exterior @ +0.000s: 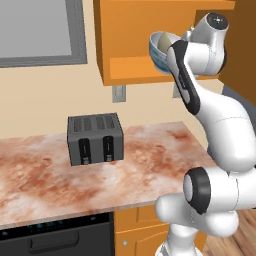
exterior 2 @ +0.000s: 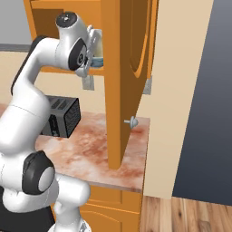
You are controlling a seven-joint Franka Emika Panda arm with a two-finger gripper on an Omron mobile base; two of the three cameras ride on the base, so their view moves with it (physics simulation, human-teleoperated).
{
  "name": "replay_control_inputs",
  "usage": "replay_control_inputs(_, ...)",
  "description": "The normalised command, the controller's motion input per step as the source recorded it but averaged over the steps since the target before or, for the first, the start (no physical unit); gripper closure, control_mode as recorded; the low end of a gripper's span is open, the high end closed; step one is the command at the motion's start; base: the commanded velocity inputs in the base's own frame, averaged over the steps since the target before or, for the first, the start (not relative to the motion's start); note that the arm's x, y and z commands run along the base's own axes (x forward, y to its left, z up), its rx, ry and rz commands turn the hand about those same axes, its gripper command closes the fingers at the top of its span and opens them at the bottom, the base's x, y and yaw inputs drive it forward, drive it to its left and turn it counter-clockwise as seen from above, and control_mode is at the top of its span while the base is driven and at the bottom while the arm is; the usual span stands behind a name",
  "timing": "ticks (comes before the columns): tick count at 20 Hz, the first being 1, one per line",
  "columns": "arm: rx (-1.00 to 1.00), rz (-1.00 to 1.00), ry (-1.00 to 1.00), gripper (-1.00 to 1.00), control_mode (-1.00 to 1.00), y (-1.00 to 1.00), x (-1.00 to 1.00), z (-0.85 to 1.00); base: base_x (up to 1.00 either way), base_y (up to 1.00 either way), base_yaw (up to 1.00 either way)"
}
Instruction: Pick up the bowls on the counter and stack them on top of one another in the open cabinet. Place the smaller bowl on top of the larger bowl.
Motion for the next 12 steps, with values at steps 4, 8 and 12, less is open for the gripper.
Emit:
replay_control_inputs(4,0.00,-0.03,0.03,1.00,-1.00,0.00,0.25,0.00,0.00,0.00,0.00)
replay_control_inputs(8,0.00,-0.02,0.01,1.00,-1.00,0.04,0.29,-0.02,0.00,0.00,0.00)
replay_control_inputs(12,-0.01,-0.01,0.00,1.00,-1.00,0.04,0.32,-0.07,0.00,0.00,0.00)
